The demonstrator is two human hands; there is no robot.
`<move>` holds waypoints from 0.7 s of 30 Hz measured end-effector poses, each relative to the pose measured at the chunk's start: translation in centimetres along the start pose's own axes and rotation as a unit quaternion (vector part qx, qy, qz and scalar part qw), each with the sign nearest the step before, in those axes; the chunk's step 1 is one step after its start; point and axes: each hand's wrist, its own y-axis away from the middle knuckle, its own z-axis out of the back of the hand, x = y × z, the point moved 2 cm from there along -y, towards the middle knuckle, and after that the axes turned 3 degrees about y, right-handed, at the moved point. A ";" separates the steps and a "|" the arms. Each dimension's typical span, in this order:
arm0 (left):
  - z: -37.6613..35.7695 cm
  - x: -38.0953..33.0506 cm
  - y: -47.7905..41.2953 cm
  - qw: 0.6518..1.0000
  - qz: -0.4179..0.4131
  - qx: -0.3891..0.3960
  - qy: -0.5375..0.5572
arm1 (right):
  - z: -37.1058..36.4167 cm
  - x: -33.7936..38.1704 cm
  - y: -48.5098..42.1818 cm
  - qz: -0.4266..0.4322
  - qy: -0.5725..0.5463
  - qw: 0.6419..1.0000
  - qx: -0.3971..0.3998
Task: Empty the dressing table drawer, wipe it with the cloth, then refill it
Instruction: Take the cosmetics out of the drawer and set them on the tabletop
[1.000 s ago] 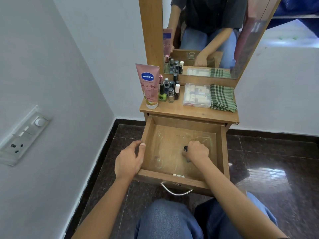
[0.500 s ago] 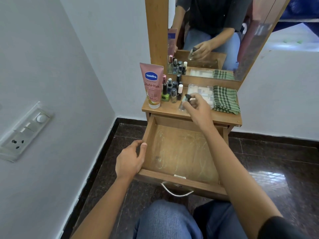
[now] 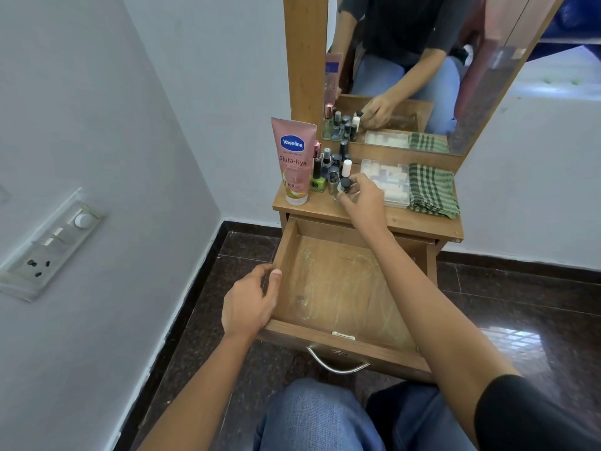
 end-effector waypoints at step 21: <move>0.1 -0.2 -0.1 1.000 0.004 0.007 -0.009 | -0.5 -0.1 -0.3 -0.040 0.074 0.996 0.006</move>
